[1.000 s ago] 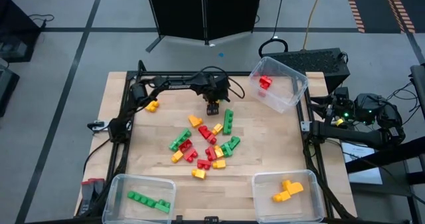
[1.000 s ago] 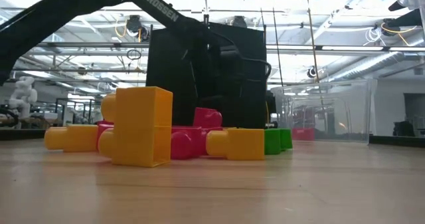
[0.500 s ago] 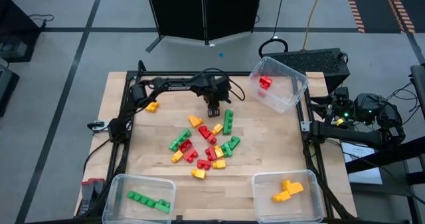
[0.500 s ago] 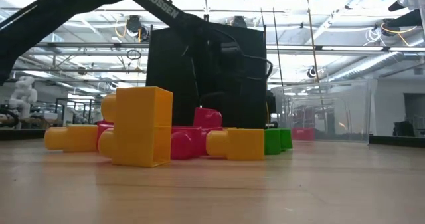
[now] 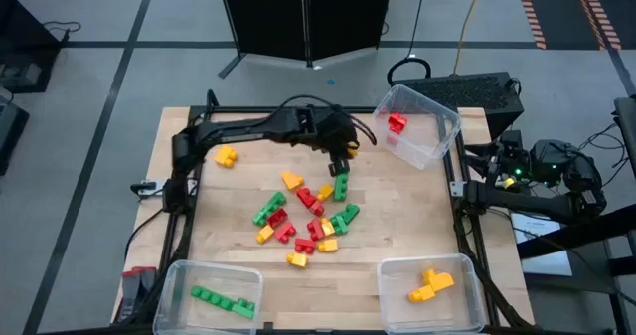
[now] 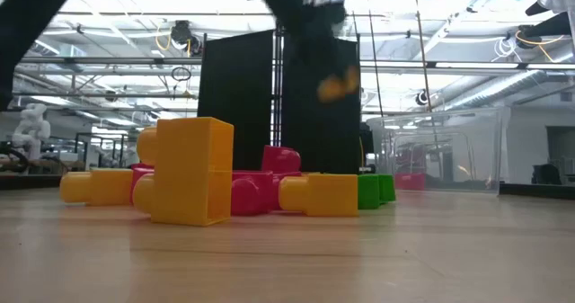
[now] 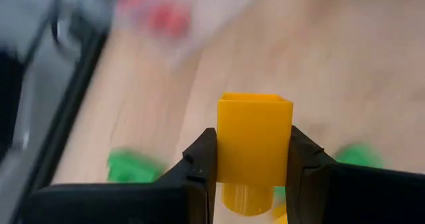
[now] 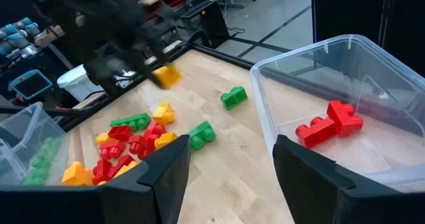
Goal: Sort blocks
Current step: Put the yellow game piece into the bottom right transparent bin
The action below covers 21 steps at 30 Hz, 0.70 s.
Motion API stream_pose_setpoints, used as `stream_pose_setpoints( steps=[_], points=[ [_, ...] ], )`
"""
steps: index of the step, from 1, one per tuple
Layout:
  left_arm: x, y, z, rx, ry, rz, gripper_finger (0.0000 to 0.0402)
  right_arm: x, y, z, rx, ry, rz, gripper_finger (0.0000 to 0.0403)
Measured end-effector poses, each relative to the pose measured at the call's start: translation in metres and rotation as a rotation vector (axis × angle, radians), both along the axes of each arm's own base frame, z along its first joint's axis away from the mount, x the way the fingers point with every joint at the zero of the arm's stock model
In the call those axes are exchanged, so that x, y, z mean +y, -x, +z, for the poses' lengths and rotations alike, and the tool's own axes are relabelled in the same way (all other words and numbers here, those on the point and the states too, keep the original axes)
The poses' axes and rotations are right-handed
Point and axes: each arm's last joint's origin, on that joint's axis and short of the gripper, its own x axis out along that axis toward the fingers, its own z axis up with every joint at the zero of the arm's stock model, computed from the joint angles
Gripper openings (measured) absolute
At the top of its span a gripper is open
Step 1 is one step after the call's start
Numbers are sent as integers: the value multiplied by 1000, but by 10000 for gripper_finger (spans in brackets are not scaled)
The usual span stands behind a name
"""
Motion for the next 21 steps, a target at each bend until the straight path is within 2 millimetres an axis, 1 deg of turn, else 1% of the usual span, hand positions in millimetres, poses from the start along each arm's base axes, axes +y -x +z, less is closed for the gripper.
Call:
stream_pose_setpoints(
  steps=[2, 5, 9, 12, 15, 19, 21],
  points=[
    [-23, 0, 25, -134, -23, -52, 71, 0, 0, 0, 0, 1, 0, 208],
    [-58, -3, 54, -321, -43, -129, 71, 0, 0, 0, 2, 6, -14, 208],
    [-101, -7, 76, -513, -71, -234, 71, 0, 0, 0, 4, 11, -13, 208],
    [-131, -8, 82, -594, -84, -310, 71, 0, 0, 0, 4, 11, -13, 208],
    [-155, -9, 82, -634, -72, -359, 71, 0, 0, 0, -2, 0, -17, 208],
    [-182, -16, 74, -687, -56, -411, 71, 0, 0, 0, -8, -13, -22, 208],
    [-196, -21, 67, -715, -56, -438, 71, 0, 0, 0, -9, -15, -23, 208]
  ],
)
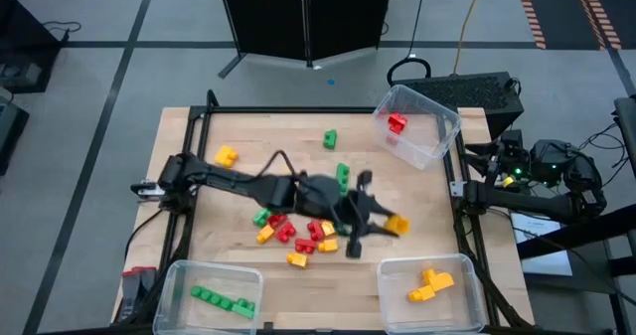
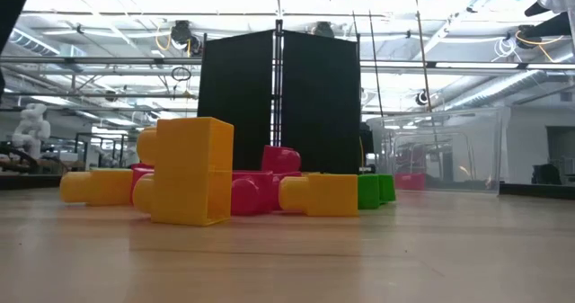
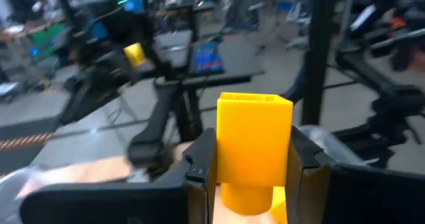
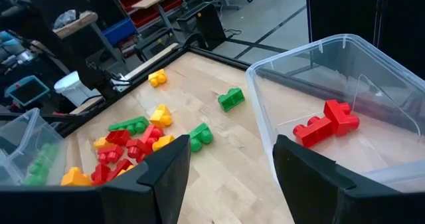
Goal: Sort blocks
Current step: Put the yellow game piece into the bottom right transparent bin
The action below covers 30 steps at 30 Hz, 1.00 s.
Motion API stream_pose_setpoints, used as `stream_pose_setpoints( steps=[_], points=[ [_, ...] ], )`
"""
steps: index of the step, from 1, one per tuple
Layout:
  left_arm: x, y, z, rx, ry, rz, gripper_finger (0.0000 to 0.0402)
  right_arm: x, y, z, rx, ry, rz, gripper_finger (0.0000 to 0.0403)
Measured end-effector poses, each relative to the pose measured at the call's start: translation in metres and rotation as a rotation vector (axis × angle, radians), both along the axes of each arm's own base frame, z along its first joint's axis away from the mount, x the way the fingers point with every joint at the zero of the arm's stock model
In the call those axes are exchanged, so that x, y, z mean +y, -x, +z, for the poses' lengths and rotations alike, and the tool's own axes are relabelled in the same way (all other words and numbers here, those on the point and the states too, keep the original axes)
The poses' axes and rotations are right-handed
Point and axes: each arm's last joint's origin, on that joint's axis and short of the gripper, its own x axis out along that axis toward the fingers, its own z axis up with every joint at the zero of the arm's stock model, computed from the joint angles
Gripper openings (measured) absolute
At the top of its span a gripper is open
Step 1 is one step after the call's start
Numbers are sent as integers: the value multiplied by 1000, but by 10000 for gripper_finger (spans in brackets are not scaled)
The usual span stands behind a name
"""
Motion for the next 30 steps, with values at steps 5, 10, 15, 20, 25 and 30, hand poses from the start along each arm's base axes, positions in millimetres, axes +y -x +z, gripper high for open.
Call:
stream_pose_setpoints(
  steps=[5, 10, 15, 20, 25, 30],
  points=[
    [-32, -22, -35, -52, 5, -52, 71, 0, 0, 0, -9, -18, -6, 208],
    [-56, -38, -73, -94, 15, -32, 71, 0, 0, 0, -10, -23, -8, 208],
    [-76, -46, -108, -52, 1, -45, 71, 0, 0, -1, -4, -26, -9, 208],
    [-94, -44, -130, 19, -24, -82, 71, 0, 0, -1, -11, -40, -14, 208],
    [-100, -42, -138, 70, -41, -102, 78, 0, 0, -1, -18, -52, -19, 208],
    [-100, -42, -138, 68, -42, -93, 162, 0, 0, -1, -19, -53, -19, 208]
  ],
)
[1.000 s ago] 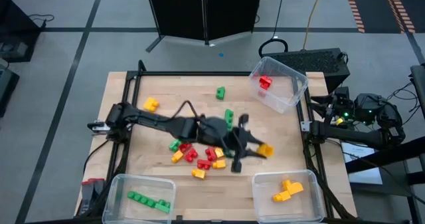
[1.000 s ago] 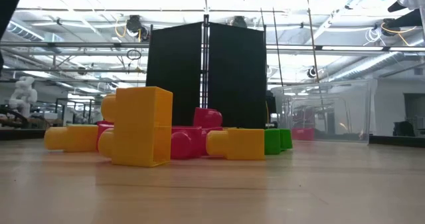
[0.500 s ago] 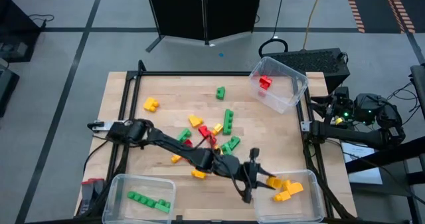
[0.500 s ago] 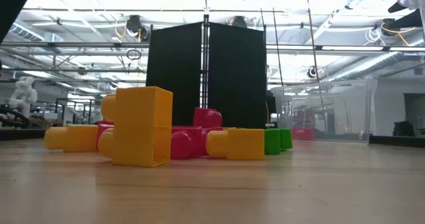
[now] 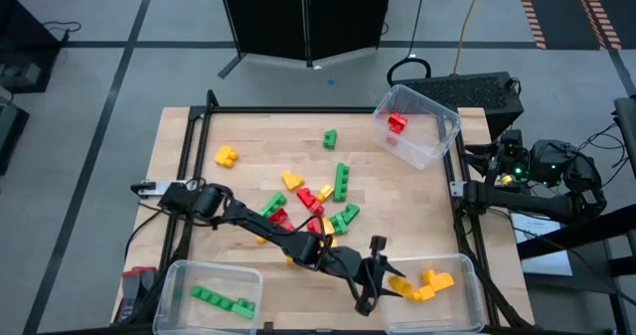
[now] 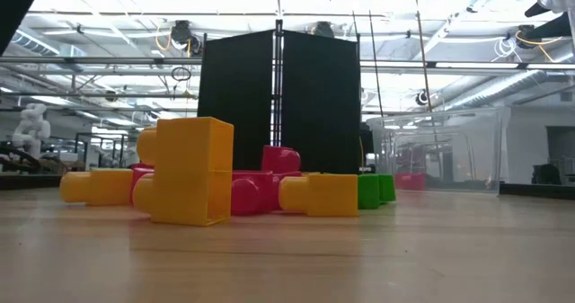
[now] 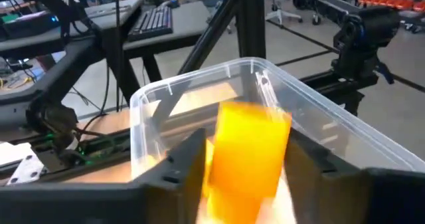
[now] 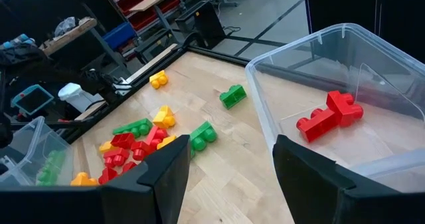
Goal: Sort blocks
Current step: Put the yellow game piece into the bottom right transparent bin
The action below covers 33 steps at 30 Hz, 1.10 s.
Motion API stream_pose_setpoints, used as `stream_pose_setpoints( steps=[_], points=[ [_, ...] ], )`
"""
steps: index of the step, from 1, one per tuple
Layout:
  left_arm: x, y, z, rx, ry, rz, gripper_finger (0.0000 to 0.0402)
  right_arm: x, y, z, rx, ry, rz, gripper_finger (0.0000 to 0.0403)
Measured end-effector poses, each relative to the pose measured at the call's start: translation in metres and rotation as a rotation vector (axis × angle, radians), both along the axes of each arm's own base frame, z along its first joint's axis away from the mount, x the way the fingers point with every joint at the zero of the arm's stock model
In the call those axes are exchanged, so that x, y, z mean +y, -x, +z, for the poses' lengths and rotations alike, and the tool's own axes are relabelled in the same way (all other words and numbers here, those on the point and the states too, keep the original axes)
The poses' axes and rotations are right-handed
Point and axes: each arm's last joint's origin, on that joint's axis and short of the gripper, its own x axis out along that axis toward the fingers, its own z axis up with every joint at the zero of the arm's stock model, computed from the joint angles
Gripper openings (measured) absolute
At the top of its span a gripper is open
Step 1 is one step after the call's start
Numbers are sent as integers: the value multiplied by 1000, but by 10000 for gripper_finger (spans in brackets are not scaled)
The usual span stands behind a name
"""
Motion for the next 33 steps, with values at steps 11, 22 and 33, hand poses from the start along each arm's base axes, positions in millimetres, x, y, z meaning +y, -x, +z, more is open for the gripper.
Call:
stream_pose_setpoints(
  steps=[11, 22, 33],
  points=[
    [4, 1, 42, -74, 13, 106, 241, 0, 0, 0, 3, 5, 2, 208],
    [118, 70, 155, 311, -85, 816, 241, 0, 0, -1, 14, 5, 2, 208],
    [218, 103, 87, 1062, -263, 911, 241, 0, 1, -2, 42, 24, 11, 208]
  ],
)
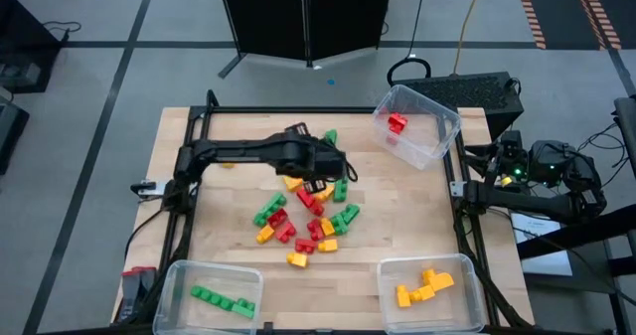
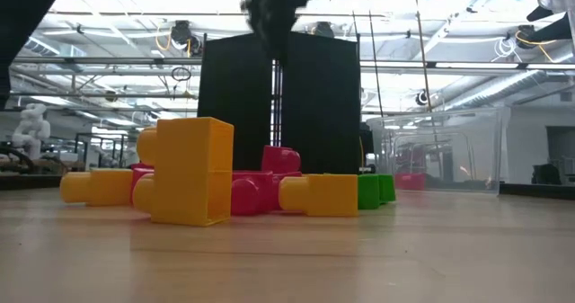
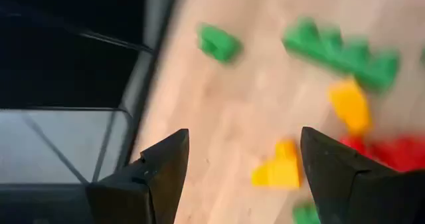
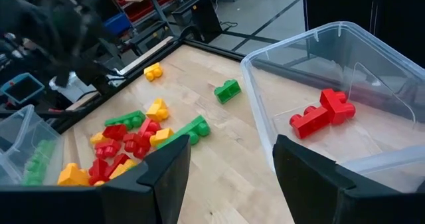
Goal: Sort blocks
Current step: Put the yellow game piece into the bottom right transparent bin
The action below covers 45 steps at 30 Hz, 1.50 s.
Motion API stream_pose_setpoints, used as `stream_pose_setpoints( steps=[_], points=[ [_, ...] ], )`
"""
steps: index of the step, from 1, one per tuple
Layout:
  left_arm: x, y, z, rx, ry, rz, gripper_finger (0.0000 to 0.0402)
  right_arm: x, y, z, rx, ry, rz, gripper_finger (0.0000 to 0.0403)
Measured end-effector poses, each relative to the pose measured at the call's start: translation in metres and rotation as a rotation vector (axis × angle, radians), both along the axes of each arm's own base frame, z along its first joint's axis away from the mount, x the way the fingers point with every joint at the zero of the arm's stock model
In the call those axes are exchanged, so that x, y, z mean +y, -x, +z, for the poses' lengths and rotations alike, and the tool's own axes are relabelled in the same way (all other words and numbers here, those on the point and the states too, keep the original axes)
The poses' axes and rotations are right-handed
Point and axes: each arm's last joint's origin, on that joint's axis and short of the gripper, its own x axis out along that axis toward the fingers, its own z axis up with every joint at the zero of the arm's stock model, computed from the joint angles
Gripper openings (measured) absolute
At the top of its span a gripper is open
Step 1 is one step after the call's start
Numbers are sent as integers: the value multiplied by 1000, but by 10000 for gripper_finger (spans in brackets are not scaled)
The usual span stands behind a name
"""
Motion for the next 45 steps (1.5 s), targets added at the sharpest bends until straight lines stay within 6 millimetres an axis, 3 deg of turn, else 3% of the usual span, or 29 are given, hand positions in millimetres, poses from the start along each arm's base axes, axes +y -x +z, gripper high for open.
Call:
stream_pose_setpoints(
  steps=[8, 14, 19, 28, 38, 45],
  points=[
    [17, -11, -45, 114, 182, -268, 241, 0, 0, 0, 12, 17, 8, 208],
    [32, -8, -58, 75, 244, -249, 241, 0, 0, 0, 33, 55, 28, 208],
    [45, 7, -57, -60, 271, -89, 241, 0, 0, 0, 50, 89, 37, 208],
    [41, 48, -78, -89, 302, 44, 241, 0, 0, 0, 63, 116, 44, 208],
    [37, 60, -114, -13, 276, -54, 242, 0, 0, 1, 51, 112, 40, 208],
    [37, 63, -128, 9, 264, -118, 242, 0, 0, 1, 32, 93, 30, 208]
  ],
)
